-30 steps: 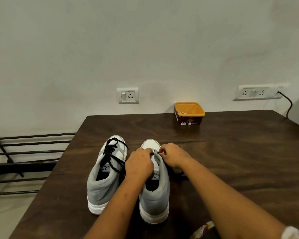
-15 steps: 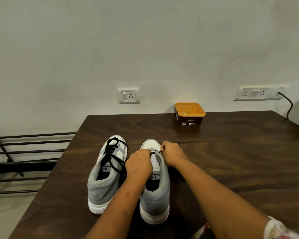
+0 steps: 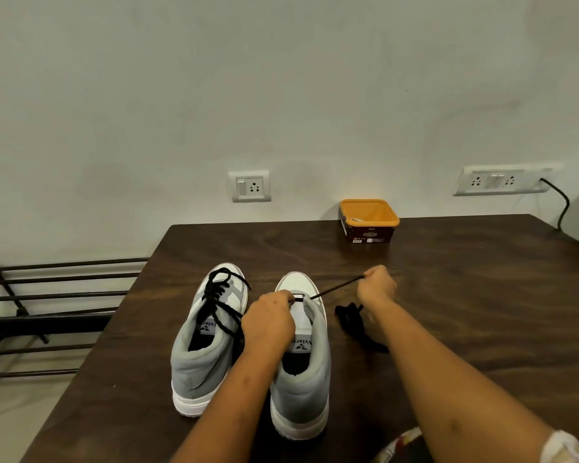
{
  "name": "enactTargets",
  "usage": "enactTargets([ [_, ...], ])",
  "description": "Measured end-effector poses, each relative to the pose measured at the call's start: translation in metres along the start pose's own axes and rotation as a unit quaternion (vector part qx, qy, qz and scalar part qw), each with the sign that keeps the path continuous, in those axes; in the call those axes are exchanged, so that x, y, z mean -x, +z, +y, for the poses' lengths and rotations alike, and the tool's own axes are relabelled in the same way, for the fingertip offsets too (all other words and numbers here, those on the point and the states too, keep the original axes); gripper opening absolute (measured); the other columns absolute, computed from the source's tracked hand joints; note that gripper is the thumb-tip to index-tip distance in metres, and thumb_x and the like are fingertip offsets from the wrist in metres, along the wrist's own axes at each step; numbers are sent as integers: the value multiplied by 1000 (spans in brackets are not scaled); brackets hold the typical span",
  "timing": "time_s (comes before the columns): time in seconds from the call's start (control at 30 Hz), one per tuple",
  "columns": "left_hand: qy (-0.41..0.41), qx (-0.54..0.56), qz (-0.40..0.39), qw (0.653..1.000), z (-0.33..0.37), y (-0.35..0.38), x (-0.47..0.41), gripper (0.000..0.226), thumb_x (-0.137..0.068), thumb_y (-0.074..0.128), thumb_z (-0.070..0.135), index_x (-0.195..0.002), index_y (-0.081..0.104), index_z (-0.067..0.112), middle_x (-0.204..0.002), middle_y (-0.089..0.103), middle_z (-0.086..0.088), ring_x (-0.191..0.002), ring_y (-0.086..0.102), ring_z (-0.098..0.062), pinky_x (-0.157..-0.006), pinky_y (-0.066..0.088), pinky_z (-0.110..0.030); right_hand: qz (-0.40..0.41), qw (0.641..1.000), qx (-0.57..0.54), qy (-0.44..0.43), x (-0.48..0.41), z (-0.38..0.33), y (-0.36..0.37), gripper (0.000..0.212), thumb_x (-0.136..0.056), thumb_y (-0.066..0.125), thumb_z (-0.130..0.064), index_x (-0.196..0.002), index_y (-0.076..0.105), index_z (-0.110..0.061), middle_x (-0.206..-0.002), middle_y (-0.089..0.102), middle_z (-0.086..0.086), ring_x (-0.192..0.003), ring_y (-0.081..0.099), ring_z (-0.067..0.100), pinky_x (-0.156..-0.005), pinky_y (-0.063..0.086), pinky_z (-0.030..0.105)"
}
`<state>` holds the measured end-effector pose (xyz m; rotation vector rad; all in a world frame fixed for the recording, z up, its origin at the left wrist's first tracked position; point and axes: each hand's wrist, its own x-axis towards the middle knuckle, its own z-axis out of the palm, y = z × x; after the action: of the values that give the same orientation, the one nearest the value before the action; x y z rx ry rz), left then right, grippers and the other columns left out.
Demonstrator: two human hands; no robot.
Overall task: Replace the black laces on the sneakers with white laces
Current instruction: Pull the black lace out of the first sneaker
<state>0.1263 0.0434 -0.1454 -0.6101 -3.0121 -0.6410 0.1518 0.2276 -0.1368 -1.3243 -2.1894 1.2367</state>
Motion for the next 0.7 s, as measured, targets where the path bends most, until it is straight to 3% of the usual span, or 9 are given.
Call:
enactTargets([
  [0.07,2,-1,3,1000,0,0,0,36,-94,46,17,-123,56,35,-120,62,1,-110,57,-22,-75,44,-32,-65,988,96,-99,10,-2,2,32,-93,43,-1,-118,54,-18,-131,52,10,-119,49,30,-96,40,39],
  [0.13,6,1,3,1000,0,0,0,36,-93,46,17,-124,56,34,-120,62,1,-110,57,-22,-76,44,-33,-143,954,190,-182,21,-5,6,49,-91,45,-4,-132,48,-30,-142,43,1,-132,37,26,-104,30,45],
  [0.2,8,3,7,1000,0,0,1,35,-94,45,17,-123,56,34,-119,62,1,-109,57,-23,-75,44,-33,-176,915,266,-245,27,-8,11,50,-92,51,-13,-137,45,-35,-147,38,-5,-138,30,22,-108,23,49],
  [0.33,9,0,11,1000,1,-1,3,34,-95,45,19,-124,56,33,-118,62,-1,-108,57,-23,-77,45,-33,-147,871,338,-324,31,-9,18,27,-95,53,-29,-119,63,-36,-129,56,-8,-128,40,19,-105,22,48],
  [0.43,9,0,13,1000,1,-1,3,35,-95,44,18,-125,56,32,-118,62,-1,-109,57,-23,-78,46,-34,-94,839,385,-372,35,-8,19,23,-96,48,-31,-109,67,-34,-112,66,-6,-113,52,18,-101,25,42],
  [0.53,-2,7,5,1000,-1,-2,3,40,-92,43,12,-124,55,34,-119,62,0,-109,57,-22,-77,46,-34,-57,864,356,-350,37,-9,15,25,-98,44,-33,-110,65,-36,-109,68,-7,-109,57,17,-100,25,40],
  [0.7,-18,23,-4,1000,-3,-5,2,44,-91,42,10,-125,54,36,-121,61,0,-111,57,-23,-80,47,-35,43,971,204,-119,28,-11,-4,22,-98,49,-27,-112,65,-32,-112,67,1,-109,58,22,-95,32,37],
])
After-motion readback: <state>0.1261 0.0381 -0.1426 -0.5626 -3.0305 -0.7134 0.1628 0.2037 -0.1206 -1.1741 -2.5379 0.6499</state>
